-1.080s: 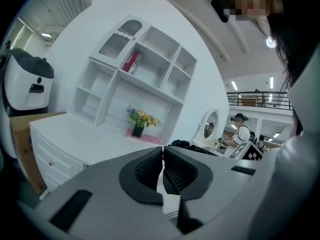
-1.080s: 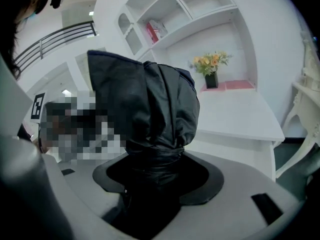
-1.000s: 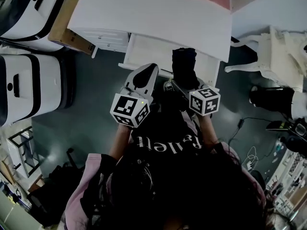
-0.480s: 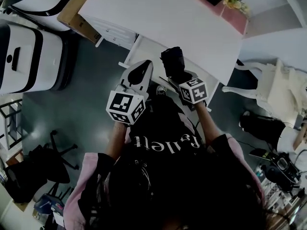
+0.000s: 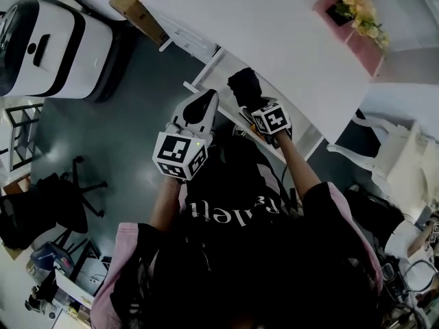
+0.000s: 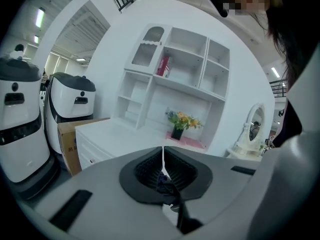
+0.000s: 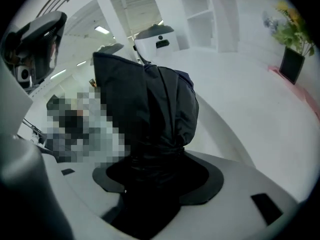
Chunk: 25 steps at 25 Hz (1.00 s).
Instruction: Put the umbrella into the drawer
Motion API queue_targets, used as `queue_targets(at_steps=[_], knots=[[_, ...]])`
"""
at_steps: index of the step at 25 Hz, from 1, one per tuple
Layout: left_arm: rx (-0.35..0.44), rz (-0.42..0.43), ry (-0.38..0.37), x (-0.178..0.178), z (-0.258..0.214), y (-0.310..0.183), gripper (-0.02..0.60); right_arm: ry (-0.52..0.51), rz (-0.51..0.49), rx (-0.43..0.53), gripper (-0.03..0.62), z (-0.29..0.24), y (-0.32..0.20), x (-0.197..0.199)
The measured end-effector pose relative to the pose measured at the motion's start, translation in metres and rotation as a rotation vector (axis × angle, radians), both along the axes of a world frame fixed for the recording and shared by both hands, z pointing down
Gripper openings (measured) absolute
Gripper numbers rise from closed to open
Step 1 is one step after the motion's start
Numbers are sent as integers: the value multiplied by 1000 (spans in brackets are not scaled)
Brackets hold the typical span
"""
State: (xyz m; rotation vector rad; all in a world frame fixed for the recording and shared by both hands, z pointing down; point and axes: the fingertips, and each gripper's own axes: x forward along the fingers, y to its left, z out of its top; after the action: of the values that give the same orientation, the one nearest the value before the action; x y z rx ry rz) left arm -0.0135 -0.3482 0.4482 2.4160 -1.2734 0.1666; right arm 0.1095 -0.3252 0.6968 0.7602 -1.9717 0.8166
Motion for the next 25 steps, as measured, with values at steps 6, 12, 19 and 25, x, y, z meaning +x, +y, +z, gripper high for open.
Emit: queue_targets(at_steps=[6,12,19,25], knots=[[-11,-46,-44,-9,8,-1,23,43,24,-34,285,46,-2,11],[-38,-71,-52,-15,11,8,23,98,111,-61,285,80,-5,24],[-66,-61,-71,-11,16,20,23,129,268,-78,285,100,-14,53],[-71,-59,-65,-12,15,21,23,66,280,-94,285,100,-13,51]])
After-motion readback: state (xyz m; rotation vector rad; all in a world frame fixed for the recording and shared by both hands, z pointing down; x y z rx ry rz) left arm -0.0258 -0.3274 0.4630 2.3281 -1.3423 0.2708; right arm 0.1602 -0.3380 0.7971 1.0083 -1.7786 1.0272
